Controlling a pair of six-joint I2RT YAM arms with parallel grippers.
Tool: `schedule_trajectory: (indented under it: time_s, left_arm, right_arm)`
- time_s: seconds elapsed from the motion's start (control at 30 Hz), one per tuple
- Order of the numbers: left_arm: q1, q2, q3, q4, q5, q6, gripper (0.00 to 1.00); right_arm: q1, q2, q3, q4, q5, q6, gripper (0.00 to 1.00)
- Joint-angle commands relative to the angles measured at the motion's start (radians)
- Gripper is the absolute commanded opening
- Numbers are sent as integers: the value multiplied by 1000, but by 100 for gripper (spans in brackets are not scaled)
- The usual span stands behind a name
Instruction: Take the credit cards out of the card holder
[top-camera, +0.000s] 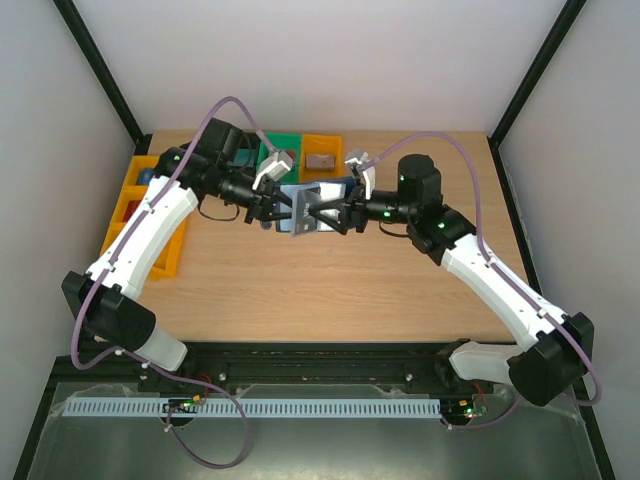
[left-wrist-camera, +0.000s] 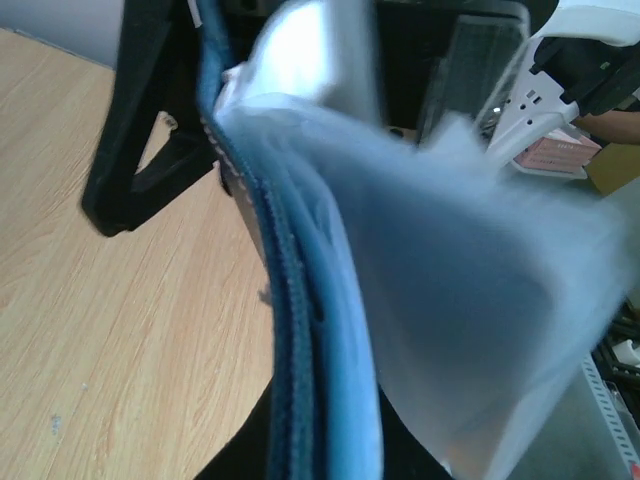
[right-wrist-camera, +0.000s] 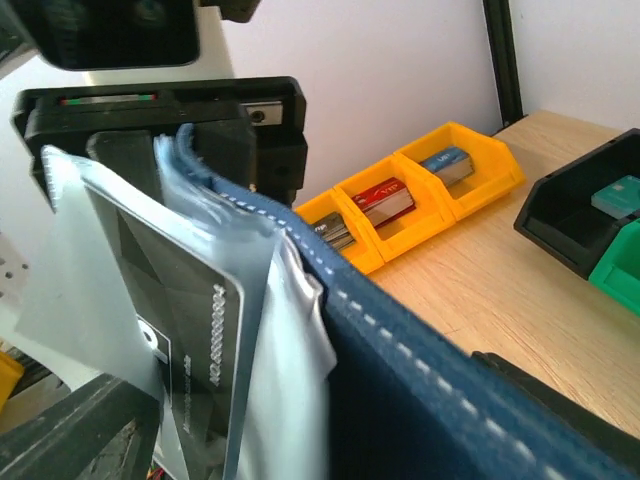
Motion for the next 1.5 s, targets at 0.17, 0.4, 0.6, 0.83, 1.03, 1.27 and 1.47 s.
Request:
schedule_trajectory:
  time_s: [0.17, 0.4, 0.6, 0.83, 1.03, 1.27, 1.47]
  left_arm:
    - [-7, -4, 3, -4, 46, 27, 2]
    - [-1, -5, 8, 9, 30, 14, 3]
    - [27, -15, 5, 19, 39, 3, 31]
    - [142, -48, -27, -29, 105, 97, 80]
    - [148, -56, -39, -150, 150, 288, 99]
    - [95, -46, -144, 166, 14, -74, 99]
    - [9, -6, -117, 192, -49, -92, 96]
  right_arm:
    - [10, 24, -6, 92, 61, 61, 53]
    - [10, 8, -5, 71, 51, 45, 15]
    - [9, 9, 12, 32, 55, 27, 2]
    - [-20, -4, 23, -13, 77, 17, 2]
    - [-24, 37, 53, -56, 37, 13, 2]
    - [-22, 23, 36, 15, -67, 33, 2]
    - [-14, 26, 27, 34, -112, 40, 2]
